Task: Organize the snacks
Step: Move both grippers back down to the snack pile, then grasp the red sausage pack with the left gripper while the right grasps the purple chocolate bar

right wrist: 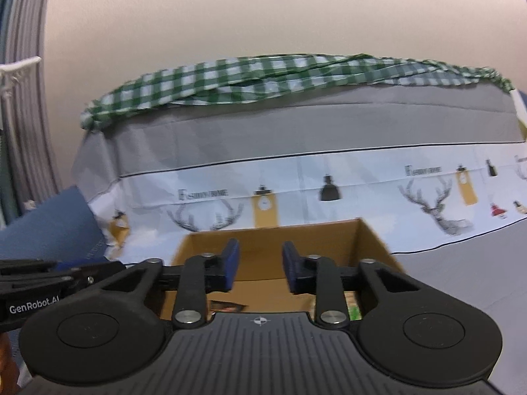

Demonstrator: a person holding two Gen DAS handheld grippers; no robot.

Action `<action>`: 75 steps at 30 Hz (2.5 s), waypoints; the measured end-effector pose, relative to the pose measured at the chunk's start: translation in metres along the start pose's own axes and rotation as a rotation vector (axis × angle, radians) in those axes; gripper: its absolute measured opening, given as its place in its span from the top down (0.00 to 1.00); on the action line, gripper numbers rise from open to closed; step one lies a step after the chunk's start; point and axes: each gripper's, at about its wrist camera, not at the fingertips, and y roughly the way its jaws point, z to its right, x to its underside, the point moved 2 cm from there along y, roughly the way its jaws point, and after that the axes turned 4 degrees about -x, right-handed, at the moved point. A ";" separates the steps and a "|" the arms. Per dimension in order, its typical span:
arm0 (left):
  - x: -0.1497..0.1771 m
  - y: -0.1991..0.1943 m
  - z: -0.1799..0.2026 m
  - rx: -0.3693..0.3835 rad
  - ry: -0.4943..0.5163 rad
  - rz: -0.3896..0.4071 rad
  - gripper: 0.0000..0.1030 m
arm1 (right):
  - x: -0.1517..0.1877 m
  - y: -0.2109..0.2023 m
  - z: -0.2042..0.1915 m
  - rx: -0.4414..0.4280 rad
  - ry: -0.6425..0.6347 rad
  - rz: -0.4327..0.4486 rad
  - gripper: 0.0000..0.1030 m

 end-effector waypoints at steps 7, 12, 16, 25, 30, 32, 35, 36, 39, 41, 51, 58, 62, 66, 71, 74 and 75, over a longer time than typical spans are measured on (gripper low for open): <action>0.005 -0.014 -0.064 -0.112 0.024 0.001 0.83 | 0.001 -0.005 -0.035 -0.101 -0.008 0.014 0.74; 0.014 -0.016 -0.107 -0.190 -0.135 -0.043 0.83 | 0.005 -0.002 -0.061 -0.160 -0.027 -0.005 0.74; 0.014 -0.016 -0.123 -0.215 -0.191 -0.055 0.83 | 0.009 0.002 -0.082 -0.208 -0.048 -0.015 0.74; 0.015 -0.011 -0.160 -0.265 -0.358 -0.084 0.83 | 0.025 0.015 -0.134 -0.323 -0.080 -0.052 0.74; 0.021 -0.012 -0.184 -0.323 -0.448 -0.106 0.83 | 0.045 0.028 -0.168 -0.380 -0.072 -0.125 0.74; 0.022 -0.011 -0.189 -0.343 -0.461 -0.116 0.83 | 0.054 0.035 -0.181 -0.389 -0.078 -0.157 0.74; 0.024 -0.010 -0.196 -0.369 -0.464 -0.130 0.83 | 0.067 0.047 -0.198 -0.381 -0.103 -0.191 0.74; 0.025 -0.009 -0.197 -0.377 -0.463 -0.135 0.83 | 0.071 0.052 -0.201 -0.374 -0.105 -0.201 0.74; 0.027 -0.006 -0.202 -0.399 -0.458 -0.150 0.83 | 0.079 0.069 -0.208 -0.327 -0.096 -0.224 0.74; 0.028 -0.003 -0.206 -0.411 -0.446 -0.164 0.83 | 0.083 0.082 -0.209 -0.296 -0.085 -0.240 0.74; 0.037 0.031 -0.194 -0.442 -0.259 -0.252 0.82 | 0.102 0.144 -0.192 -0.118 -0.025 -0.303 0.64; 0.055 0.074 -0.181 -0.489 -0.049 -0.360 0.74 | 0.111 0.175 -0.181 -0.053 0.024 -0.345 0.53; 0.068 0.099 -0.171 -0.494 0.074 -0.413 0.53 | 0.116 0.189 -0.179 -0.024 0.042 -0.383 0.53; 0.074 0.114 -0.175 -0.504 0.095 -0.434 0.50 | 0.125 0.197 -0.178 -0.013 0.023 -0.430 0.53; 0.082 0.133 -0.173 -0.484 0.135 -0.471 0.30 | 0.128 0.193 -0.183 -0.017 -0.037 -0.415 0.75; 0.087 0.140 -0.172 -0.475 0.165 -0.470 0.22 | 0.127 0.187 -0.183 -0.014 -0.044 -0.398 0.75; 0.088 0.141 -0.172 -0.471 0.165 -0.463 0.22 | 0.127 0.185 -0.184 -0.009 -0.054 -0.389 0.75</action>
